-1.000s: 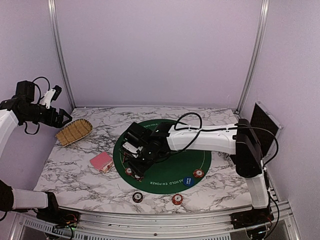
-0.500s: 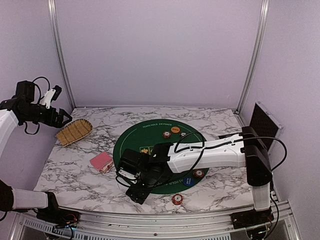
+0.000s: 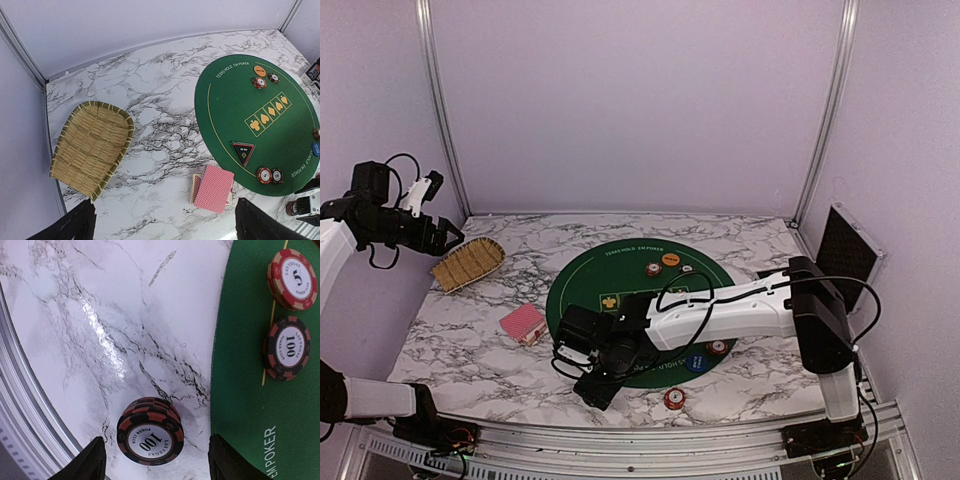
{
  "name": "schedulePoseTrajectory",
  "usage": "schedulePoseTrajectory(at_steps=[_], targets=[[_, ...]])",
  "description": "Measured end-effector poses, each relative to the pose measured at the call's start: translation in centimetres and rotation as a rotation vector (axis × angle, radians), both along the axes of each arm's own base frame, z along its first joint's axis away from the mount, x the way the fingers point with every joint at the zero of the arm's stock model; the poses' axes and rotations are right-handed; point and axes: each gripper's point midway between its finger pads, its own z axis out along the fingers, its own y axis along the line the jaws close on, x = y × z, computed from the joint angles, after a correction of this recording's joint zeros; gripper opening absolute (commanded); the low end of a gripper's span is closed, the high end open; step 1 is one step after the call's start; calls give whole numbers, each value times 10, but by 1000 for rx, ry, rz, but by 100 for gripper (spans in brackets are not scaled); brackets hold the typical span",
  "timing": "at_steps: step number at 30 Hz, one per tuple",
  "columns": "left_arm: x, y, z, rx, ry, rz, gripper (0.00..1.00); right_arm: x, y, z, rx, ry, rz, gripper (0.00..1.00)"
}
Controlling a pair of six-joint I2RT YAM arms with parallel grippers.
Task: Distribute texas hold em gaming equipment
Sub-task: Pick up the pile of poker chips from the pile of poker chips.
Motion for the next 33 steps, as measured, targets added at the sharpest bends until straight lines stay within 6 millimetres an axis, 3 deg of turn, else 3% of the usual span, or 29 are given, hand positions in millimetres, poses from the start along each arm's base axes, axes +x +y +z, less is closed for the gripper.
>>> schedulePoseTrajectory(at_steps=[16, 24, 33], targets=[[0, 0, 0, 5, -2, -4, 99, -4, 4, -15, -11, 29, 13, 51], [0, 0, 0, 8, -3, -7, 99, -4, 8, -12, 2, 33, 16, 38], [0, 0, 0, 8, -3, -7, 99, -5, 8, -12, 5, 37, 16, 30]])
